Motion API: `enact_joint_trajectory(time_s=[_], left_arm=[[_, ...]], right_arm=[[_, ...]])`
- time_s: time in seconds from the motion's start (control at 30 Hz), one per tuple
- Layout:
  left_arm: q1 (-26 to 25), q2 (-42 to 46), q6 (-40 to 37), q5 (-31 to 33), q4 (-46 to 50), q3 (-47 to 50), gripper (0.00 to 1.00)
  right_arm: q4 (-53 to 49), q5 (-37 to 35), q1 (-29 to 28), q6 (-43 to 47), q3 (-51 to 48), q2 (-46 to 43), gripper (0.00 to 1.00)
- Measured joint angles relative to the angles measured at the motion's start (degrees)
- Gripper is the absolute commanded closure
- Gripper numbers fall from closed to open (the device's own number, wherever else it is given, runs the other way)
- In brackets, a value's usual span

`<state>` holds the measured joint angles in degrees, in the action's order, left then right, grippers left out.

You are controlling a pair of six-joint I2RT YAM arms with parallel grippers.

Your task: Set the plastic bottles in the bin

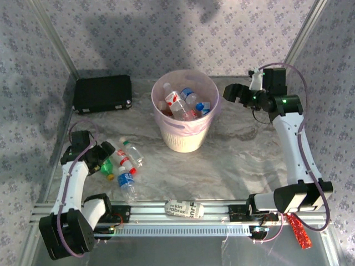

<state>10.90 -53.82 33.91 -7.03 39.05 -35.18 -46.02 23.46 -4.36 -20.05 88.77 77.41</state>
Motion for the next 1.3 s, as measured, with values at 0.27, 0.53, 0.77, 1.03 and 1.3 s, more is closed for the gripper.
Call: enact_joint_trajectory(time_s=[0.27,0.53,0.77,1.03,1.3], left_arm=[[0.0,-4.8,-0.3,0.4,-3.7,2.9,0.19],[0.0,-5.3,0.2,0.4,-6.9,4.7,0.34],[0.0,-5.3,0.0,0.2,-7.6,4.7,0.43],[0.0,-2.8,-0.2,0.1,-4.4,0.3,0.45],[0.0,-1.7,-0.4,-2.7,-0.3,-11.6,0.53]], right_arm=[[0.0,0.0,0.2,0.0,0.0,0.0,0.12],[0.0,0.0,0.4,0.0,0.0,0.0,0.12],[0.0,-0.1,0.7,0.0,0.0,0.0,0.12],[0.0,-0.1,0.7,0.0,0.0,0.0,0.12],[0.0,-0.1,0.7,0.0,0.0,0.0,0.12]])
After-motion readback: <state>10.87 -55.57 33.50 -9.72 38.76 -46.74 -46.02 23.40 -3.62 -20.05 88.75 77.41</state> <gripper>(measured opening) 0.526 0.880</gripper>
